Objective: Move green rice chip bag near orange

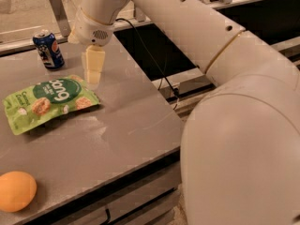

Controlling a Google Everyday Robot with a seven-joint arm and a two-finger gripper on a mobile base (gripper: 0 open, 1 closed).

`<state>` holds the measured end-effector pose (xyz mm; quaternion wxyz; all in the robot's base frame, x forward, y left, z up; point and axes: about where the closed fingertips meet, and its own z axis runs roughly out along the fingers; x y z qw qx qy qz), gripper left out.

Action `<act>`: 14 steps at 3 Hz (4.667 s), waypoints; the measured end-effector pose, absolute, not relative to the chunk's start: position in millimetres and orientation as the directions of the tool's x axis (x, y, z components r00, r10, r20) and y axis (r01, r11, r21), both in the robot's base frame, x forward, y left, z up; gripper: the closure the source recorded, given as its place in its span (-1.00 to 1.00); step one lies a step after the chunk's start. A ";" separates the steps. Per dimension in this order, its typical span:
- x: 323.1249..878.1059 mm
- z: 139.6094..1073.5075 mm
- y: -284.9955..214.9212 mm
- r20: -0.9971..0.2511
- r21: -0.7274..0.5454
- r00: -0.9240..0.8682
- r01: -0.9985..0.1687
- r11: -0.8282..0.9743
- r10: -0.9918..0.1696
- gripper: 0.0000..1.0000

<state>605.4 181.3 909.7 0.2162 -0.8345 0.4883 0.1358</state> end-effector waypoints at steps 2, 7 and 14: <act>578.3 880.6 203.5 -0.457 -0.179 0.502 -0.860 -0.477 -0.734 -1.00; 554.4 837.5 231.5 -0.457 -0.109 0.505 -0.849 -0.517 -0.732 0.90; 500.6 872.1 130.5 -0.403 -0.436 0.779 -0.625 -0.647 -0.481 1.00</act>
Offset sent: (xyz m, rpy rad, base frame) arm -0.0467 0.0314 -0.0470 -0.0182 0.0830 0.0883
